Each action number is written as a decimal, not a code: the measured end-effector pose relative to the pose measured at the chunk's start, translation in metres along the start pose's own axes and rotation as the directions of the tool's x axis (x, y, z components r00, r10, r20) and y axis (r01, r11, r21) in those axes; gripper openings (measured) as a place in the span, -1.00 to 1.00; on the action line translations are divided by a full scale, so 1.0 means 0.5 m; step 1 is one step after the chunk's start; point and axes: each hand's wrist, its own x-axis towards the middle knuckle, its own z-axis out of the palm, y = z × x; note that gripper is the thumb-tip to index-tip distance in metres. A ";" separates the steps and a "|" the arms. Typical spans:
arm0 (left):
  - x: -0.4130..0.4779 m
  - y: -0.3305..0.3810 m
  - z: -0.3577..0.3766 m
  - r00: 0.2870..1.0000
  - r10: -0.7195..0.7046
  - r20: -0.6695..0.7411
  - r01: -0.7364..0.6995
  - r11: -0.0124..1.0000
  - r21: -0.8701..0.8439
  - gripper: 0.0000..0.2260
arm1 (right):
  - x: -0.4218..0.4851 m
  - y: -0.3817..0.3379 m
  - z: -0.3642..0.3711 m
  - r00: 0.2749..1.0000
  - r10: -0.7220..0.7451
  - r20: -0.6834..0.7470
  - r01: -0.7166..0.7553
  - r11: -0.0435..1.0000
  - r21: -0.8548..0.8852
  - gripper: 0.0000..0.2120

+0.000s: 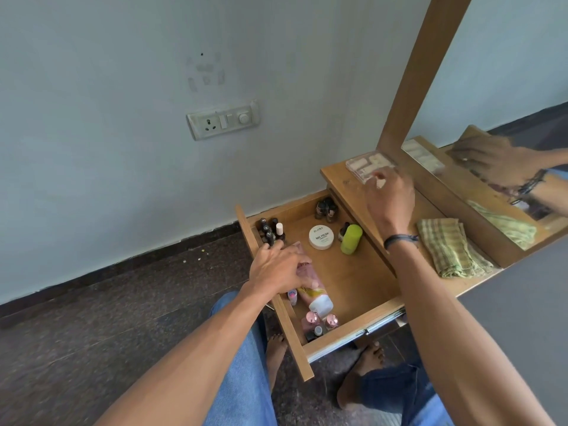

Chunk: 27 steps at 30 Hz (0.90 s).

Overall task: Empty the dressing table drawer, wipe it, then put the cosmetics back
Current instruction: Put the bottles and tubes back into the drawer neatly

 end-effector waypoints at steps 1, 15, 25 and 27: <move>0.000 0.000 0.000 1.000 -0.001 0.002 0.001 1.000 -0.005 -0.33 | 0.026 0.018 0.001 0.998 0.041 0.056 -0.039 0.998 -0.048 -0.73; 0.000 0.003 -0.003 0.998 -0.005 0.055 0.006 1.000 -0.021 -0.32 | 0.122 0.042 0.000 0.849 0.306 0.431 -0.157 0.925 -0.347 0.01; -0.002 0.003 -0.006 0.998 -0.002 0.055 0.003 1.000 -0.018 -0.31 | 0.004 0.021 -0.053 0.869 0.318 0.379 -0.225 0.936 -0.271 -0.08; -0.002 0.002 -0.005 0.998 -0.003 0.055 0.003 1.000 -0.003 -0.31 | -0.045 0.006 -0.073 0.882 0.305 0.360 -0.229 0.944 -0.239 -0.12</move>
